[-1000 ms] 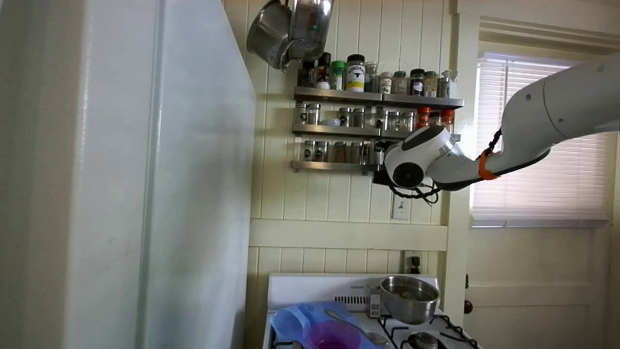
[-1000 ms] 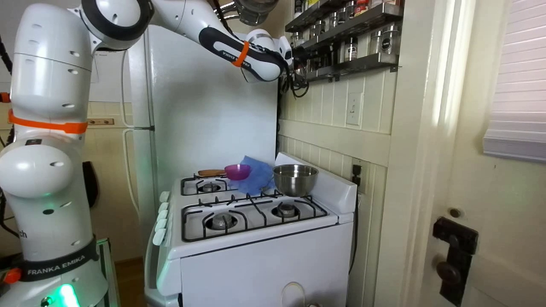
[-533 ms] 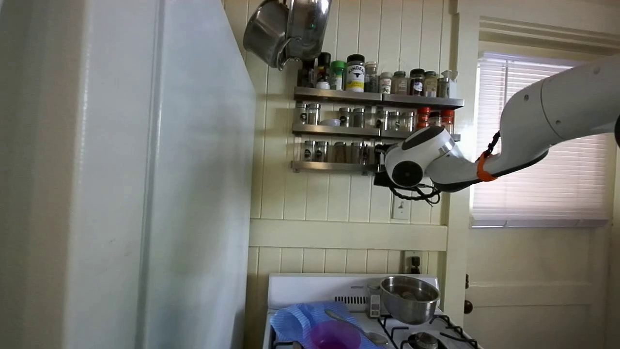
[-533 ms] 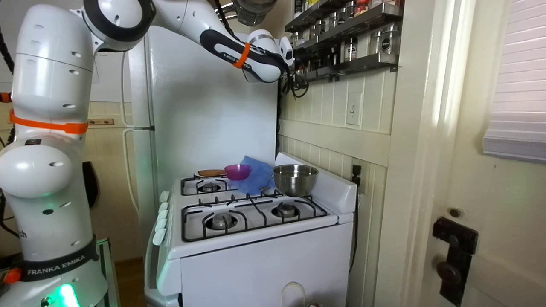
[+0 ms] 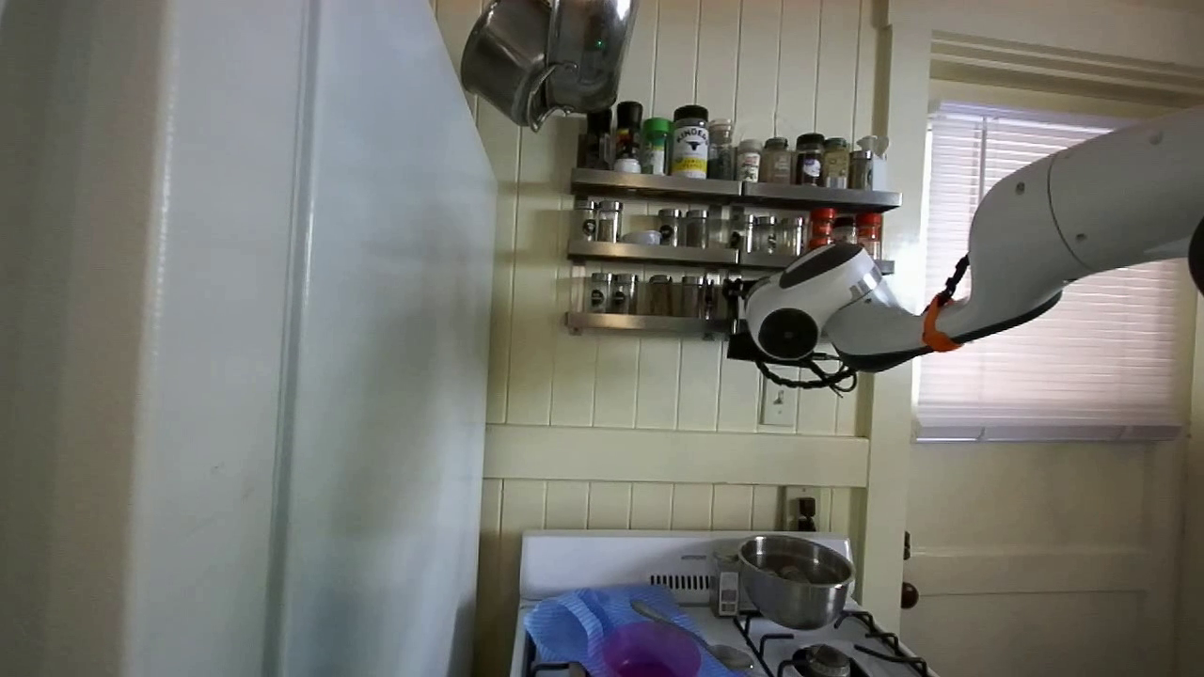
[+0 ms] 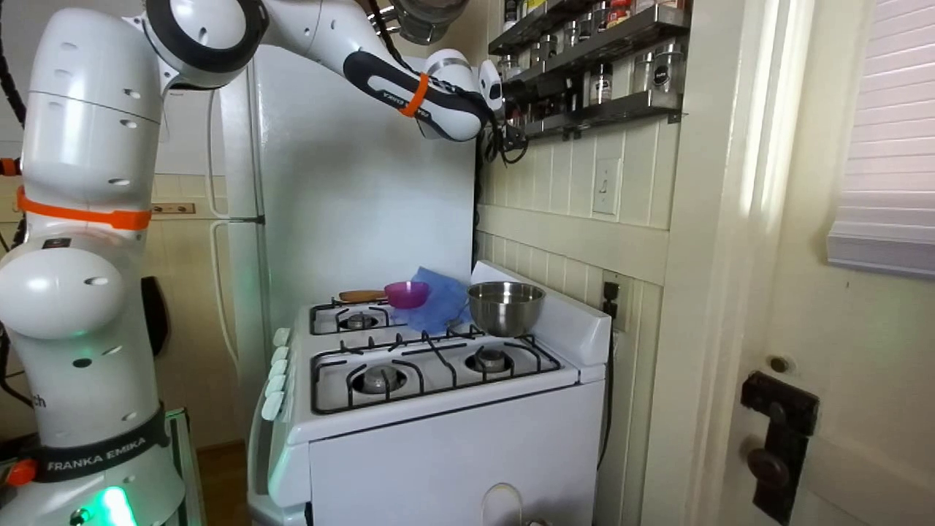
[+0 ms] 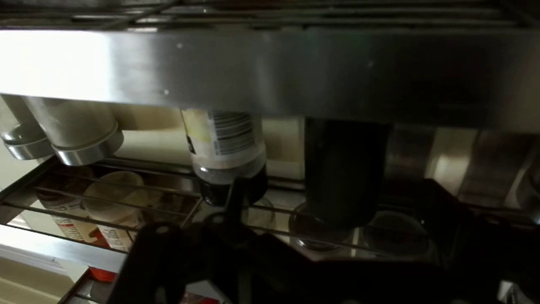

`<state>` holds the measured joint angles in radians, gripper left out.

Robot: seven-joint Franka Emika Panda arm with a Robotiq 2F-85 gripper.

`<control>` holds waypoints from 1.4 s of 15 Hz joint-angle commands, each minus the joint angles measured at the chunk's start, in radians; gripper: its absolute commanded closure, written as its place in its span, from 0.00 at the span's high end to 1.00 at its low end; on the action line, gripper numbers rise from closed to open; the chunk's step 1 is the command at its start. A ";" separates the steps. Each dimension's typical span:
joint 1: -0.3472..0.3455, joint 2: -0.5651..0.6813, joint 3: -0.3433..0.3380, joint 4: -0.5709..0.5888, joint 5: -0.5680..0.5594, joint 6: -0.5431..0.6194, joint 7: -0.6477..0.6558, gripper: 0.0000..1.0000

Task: Put the black bottle on the bottom shelf

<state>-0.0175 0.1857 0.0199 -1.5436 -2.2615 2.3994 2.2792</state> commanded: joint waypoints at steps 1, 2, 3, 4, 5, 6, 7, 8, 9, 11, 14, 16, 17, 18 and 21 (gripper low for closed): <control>0.006 0.005 0.006 -0.016 0.007 -0.033 -0.014 1.00; 0.008 0.001 0.007 -0.029 -0.002 -0.046 -0.006 0.99; 0.011 -0.004 0.008 -0.044 -0.014 -0.058 0.003 1.00; 0.014 -0.008 0.009 -0.056 -0.031 -0.074 0.009 1.00; 0.017 -0.011 0.010 -0.067 -0.045 -0.093 0.013 1.00; 0.022 -0.015 0.012 -0.081 -0.065 -0.118 0.019 1.00; 0.027 -0.020 0.015 -0.096 -0.082 -0.143 0.021 1.00; 0.030 -0.025 0.018 -0.112 -0.100 -0.166 0.025 1.00; 0.036 -0.033 0.020 -0.135 -0.122 -0.197 0.032 1.00; 0.046 -0.046 0.025 -0.177 -0.172 -0.265 0.046 1.00; 0.054 -0.069 0.034 -0.245 -0.218 -0.361 0.073 1.00; 0.060 -0.083 0.037 -0.293 -0.240 -0.429 0.081 1.00; 0.063 -0.088 0.038 -0.314 -0.254 -0.465 0.086 1.00; 0.067 -0.092 0.037 -0.337 -0.280 -0.521 0.088 1.00; 0.219 -0.109 -0.060 -0.391 -0.252 -0.676 0.029 1.00</control>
<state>0.0707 0.1241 0.0420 -1.8441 -2.5141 1.8464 2.3341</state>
